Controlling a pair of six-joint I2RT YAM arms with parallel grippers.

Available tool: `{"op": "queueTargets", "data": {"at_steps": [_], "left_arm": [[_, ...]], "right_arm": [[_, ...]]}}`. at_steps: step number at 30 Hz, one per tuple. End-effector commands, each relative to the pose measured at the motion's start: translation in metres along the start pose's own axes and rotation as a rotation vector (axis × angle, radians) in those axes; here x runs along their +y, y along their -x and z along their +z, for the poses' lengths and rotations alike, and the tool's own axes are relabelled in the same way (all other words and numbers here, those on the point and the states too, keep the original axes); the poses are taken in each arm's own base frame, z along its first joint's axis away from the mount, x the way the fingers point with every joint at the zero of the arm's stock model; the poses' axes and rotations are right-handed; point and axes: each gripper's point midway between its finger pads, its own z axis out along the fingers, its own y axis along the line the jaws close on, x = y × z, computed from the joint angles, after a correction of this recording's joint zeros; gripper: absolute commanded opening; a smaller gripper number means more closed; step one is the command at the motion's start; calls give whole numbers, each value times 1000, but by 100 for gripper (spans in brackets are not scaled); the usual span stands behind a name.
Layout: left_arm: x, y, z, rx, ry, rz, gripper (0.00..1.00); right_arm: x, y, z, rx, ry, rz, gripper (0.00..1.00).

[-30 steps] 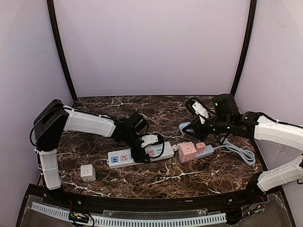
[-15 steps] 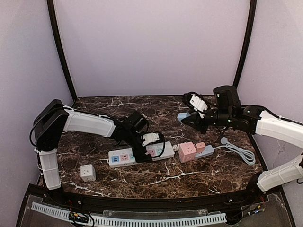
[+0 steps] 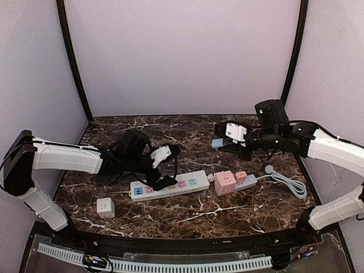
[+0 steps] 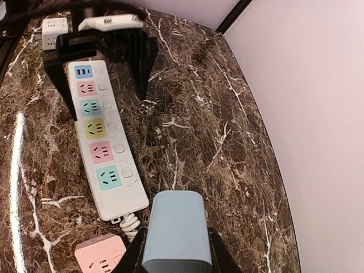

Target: Insert the plug

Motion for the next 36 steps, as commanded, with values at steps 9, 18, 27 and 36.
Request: {"op": "queueTargets", "data": {"at_steps": [9, 18, 27, 36], "left_arm": [[54, 9, -41, -290, 367, -344, 98], [88, -22, -75, -302, 632, -455, 99], [102, -46, -92, -379, 738, -533, 99], [102, -54, -103, -420, 785, -506, 100]], "right_arm": [[17, 1, 45, 149, 333, -57, 0], [38, -19, 80, 342, 437, -24, 0], [47, -12, 105, 477, 453, -68, 0], [64, -30, 125, 621, 522, -67, 0]]}}
